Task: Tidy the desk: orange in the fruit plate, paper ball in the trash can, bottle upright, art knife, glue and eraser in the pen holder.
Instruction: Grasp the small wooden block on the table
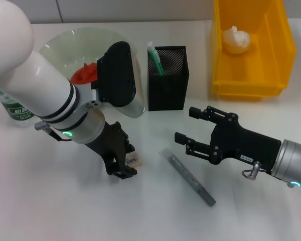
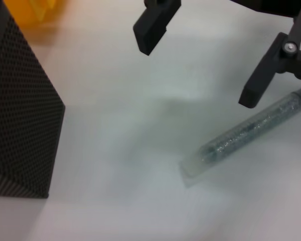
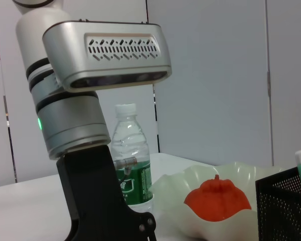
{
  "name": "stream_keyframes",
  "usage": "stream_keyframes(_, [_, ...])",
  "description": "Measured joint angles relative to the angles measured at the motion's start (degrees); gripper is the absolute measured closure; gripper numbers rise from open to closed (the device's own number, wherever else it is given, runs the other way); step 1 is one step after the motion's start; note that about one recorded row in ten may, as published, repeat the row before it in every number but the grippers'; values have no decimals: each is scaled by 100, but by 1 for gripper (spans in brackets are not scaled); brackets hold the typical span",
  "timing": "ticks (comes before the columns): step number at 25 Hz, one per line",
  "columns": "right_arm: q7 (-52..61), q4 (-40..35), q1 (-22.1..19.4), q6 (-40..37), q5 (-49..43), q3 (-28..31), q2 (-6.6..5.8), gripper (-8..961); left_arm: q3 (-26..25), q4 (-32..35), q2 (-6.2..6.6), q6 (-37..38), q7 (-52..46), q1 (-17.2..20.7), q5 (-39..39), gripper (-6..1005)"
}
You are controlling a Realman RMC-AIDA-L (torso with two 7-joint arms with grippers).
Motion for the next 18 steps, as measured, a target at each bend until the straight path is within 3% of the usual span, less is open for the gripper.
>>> stream_keyframes(18, [0, 0, -5, 18, 0, 1, 0, 227, 228, 1, 0, -184, 0, 46, 61, 574])
